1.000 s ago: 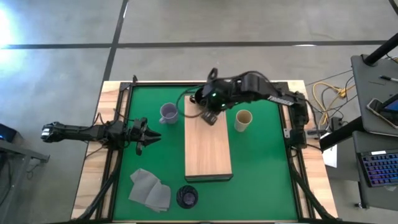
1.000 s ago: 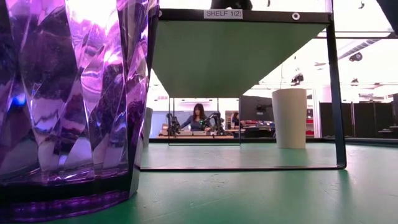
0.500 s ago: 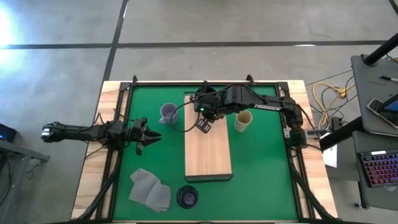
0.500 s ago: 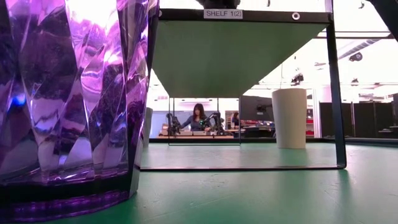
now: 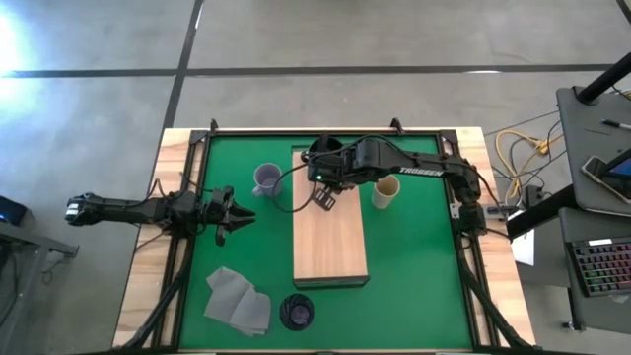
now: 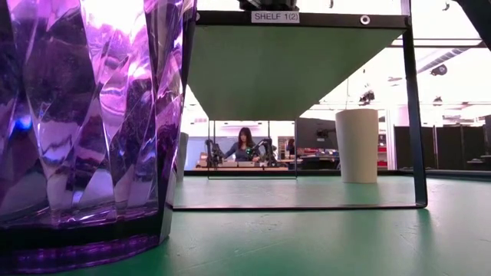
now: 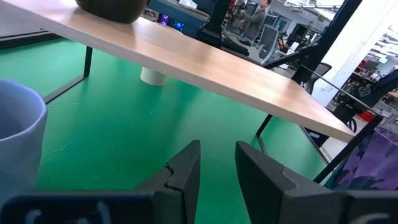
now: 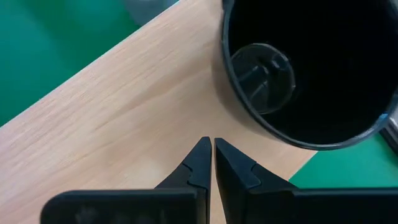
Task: Stack small to large cups/mugs on shelf
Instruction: Put the black cup on the shelf, then put the violet cup on the shelf
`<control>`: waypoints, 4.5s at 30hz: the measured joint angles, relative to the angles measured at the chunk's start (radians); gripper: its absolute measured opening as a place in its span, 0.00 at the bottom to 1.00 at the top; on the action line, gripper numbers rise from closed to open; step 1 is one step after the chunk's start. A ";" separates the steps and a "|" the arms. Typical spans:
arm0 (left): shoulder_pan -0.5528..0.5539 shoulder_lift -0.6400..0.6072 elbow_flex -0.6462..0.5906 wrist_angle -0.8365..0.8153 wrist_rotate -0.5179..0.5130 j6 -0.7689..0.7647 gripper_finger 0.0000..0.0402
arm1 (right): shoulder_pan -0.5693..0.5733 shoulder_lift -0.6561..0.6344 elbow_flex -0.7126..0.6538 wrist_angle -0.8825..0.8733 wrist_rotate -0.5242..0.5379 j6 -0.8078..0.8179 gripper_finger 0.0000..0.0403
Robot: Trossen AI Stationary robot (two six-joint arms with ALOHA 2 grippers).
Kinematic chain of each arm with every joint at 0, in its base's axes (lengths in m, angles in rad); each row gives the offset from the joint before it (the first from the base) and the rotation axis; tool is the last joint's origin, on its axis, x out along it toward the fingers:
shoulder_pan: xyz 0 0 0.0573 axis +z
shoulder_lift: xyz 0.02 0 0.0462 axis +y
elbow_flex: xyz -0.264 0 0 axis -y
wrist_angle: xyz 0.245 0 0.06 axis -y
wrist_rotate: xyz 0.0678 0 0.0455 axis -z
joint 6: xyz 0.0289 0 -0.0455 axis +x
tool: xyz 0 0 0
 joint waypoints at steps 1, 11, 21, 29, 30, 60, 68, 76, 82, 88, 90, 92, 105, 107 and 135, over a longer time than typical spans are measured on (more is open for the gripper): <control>0.000 0.000 0.000 0.000 0.000 0.000 0.22 | -0.001 0.000 0.000 -0.006 0.007 0.006 0.03; 0.000 0.000 0.000 0.000 0.000 0.000 0.22 | -0.015 0.000 0.000 -0.068 0.080 0.041 0.03; 0.000 0.000 0.000 0.000 0.000 0.000 0.22 | -0.021 0.000 0.000 -0.098 0.168 0.049 0.03; 0.000 0.000 0.000 0.000 0.000 0.000 0.22 | -0.025 -0.005 0.000 -0.144 0.162 0.052 0.03; 0.000 0.000 0.000 0.000 0.000 0.000 0.22 | -0.025 -0.008 0.000 -0.160 0.162 0.054 0.03; 0.000 0.000 0.000 0.000 0.000 0.000 0.22 | 0.178 -0.279 -0.116 -0.170 -0.025 0.104 0.39; 0.000 0.000 0.000 0.001 -0.017 0.007 0.22 | 0.178 -0.306 -0.116 -0.134 0.002 0.108 0.42; 0.000 0.002 0.000 0.227 -0.034 -0.191 0.22 | 0.175 -0.308 -0.116 -0.114 0.035 0.159 0.38; 0.000 0.009 0.000 0.443 -0.136 -0.207 0.22 | 0.175 -0.308 -0.116 -0.113 0.088 0.246 0.37; 0.000 0.013 0.000 0.762 -0.214 -0.211 0.22 | 0.175 -0.308 -0.116 -0.112 0.091 0.336 0.36; 0.000 0.014 0.000 0.900 -0.214 -0.206 0.22 | 0.175 -0.308 -0.116 -0.112 0.092 0.344 0.36; 0.000 0.015 0.008 0.974 -0.214 -0.170 0.22 | 0.175 -0.308 -0.116 -0.111 0.092 0.345 0.36; 0.000 0.233 0.616 -0.535 -0.514 -0.285 0.22 | 0.130 -0.329 -0.116 -0.115 0.247 0.345 0.39; 0.000 0.293 0.690 -0.601 -0.525 -0.240 0.22 | 0.111 -0.338 -0.116 -0.115 0.249 0.328 0.39; 0.658 1.085 1.142 -0.997 0.056 0.183 0.22 | -0.077 -0.352 -0.116 -0.150 0.229 0.220 0.40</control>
